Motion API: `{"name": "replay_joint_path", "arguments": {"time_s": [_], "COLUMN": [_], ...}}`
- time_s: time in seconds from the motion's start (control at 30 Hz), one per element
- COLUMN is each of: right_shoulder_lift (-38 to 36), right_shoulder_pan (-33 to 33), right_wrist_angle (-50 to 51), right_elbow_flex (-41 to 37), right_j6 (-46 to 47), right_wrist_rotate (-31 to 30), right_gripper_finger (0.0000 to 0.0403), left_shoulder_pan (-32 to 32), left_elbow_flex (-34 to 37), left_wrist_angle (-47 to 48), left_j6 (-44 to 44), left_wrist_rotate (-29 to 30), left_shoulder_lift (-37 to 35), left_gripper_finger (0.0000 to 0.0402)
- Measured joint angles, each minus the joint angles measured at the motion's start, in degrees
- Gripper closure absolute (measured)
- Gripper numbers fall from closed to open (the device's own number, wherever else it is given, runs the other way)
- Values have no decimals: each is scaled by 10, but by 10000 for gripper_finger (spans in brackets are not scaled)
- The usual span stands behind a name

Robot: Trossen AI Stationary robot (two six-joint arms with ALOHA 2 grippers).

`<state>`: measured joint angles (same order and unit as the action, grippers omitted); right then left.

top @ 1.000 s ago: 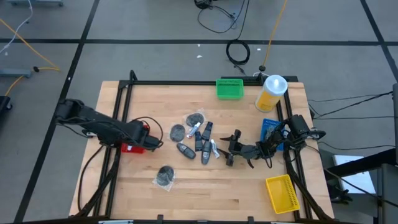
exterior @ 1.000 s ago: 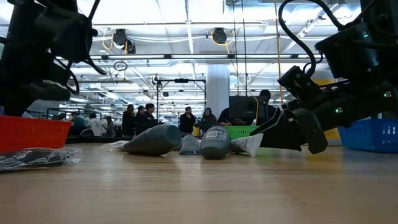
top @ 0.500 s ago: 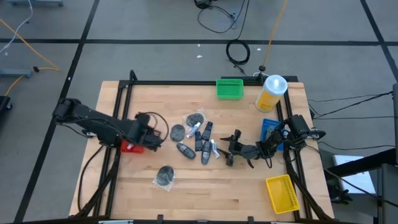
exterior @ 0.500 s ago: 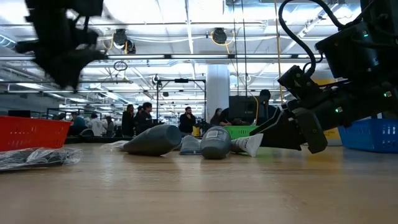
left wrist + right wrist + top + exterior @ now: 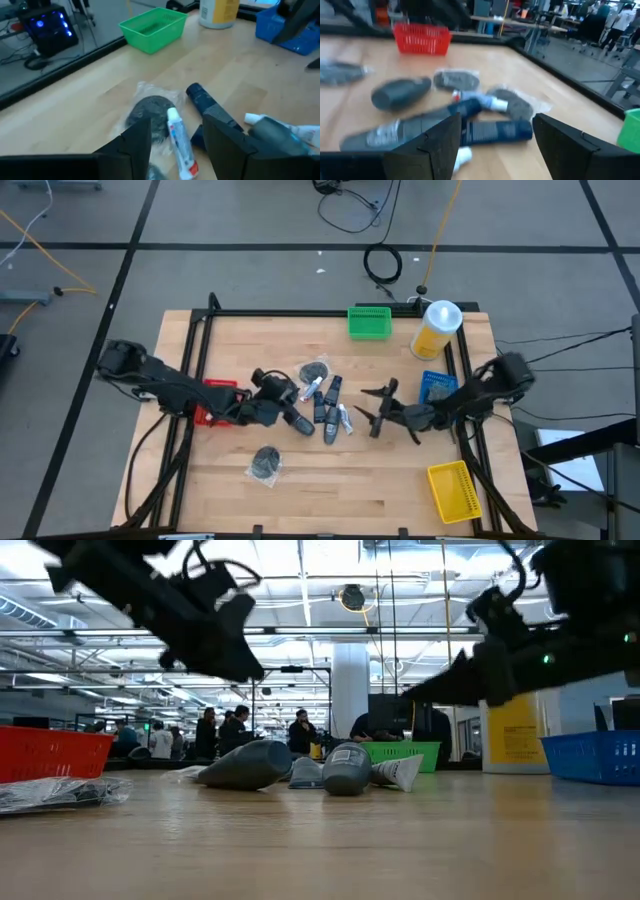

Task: Pick & Place Travel size toiletries
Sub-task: Put the gray deodorant into the green bin

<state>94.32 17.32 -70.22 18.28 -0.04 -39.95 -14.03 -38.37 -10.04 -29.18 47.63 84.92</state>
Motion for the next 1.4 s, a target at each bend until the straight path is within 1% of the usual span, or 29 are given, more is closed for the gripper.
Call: {"name": "replay_joint_path", "arguments": {"time_s": [0.07,0.17,0.23,0.3,0.43,0.5,0.57,0.63,0.7,0.83,0.9,1.07,1.23,1.4], "right_shoulder_lift": [-50,-125,-164,-194,-192,-159,-124,-82,-44,28,56,88,88,88], "right_shoulder_pan": [-1,-19,-36,-46,-58,-64,-65,-65,-64,-64,-64,-65,-93,-132], "right_wrist_angle": [19,70,147,261,505,576,616,626,625,631,632,632,645,666], "right_elbow_flex": [-11,-13,8,42,150,208,248,282,310,356,375,402,413,414], "right_j6": [13,41,73,93,127,144,153,156,160,184,176,44,-96,-187], "right_wrist_rotate": [41,139,185,217,257,283,314,341,354,341,338,344,430,523], "right_gripper_finger": [165,165,165,164,154,143,129,111,94,70,65,62,62,68], "left_shoulder_pan": [8,16,20,24,28,28,25,19,10,-4,-9,-24,-38,-41], "left_elbow_flex": [28,55,66,63,62,63,61,62,62,62,62,62,62,62], "left_wrist_angle": [-81,-165,-179,-189,-208,-219,-238,-231,-232,-233,-233,-237,-231,-231], "left_j6": [1,-30,-61,-84,-89,-91,-99,-89,-78,-69,-71,-69,-64,-57], "left_wrist_rotate": [-11,-16,-12,-11,-11,-11,-14,-15,-15,-13,-12,-13,-13,-15], "left_shoulder_lift": [27,76,105,134,175,181,185,185,186,186,186,185,185,185], "left_gripper_finger": [229,229,229,229,229,229,229,229,229,229,229,229,229,229]}}
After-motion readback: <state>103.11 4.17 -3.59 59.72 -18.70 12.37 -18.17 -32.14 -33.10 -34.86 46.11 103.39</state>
